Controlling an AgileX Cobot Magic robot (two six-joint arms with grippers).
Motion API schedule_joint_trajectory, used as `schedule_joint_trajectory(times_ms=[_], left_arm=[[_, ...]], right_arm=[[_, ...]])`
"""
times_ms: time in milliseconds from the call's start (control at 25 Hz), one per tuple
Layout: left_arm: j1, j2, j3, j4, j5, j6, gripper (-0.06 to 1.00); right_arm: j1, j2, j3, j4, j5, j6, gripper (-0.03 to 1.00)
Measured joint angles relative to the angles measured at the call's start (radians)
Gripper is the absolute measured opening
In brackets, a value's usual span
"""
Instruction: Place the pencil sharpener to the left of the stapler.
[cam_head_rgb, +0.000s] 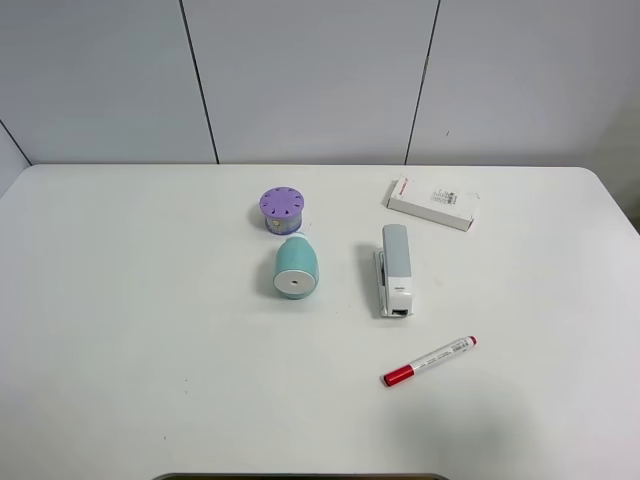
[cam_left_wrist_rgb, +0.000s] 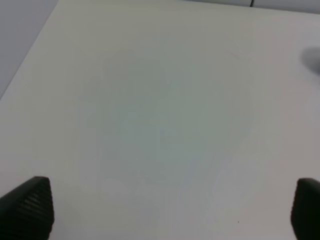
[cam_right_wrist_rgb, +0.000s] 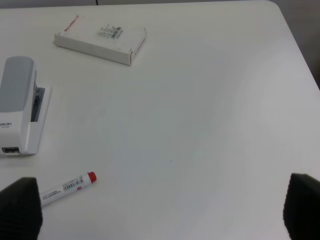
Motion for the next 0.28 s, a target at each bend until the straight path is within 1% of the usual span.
schedule_joint_trajectory(times_ms=[280], left_arm=[[0.000, 0.000, 0.000, 0.000, 0.000, 0.000, 0.95]], right_arm=[[0.000, 0.000, 0.000, 0.000, 0.000, 0.000, 0.96]])
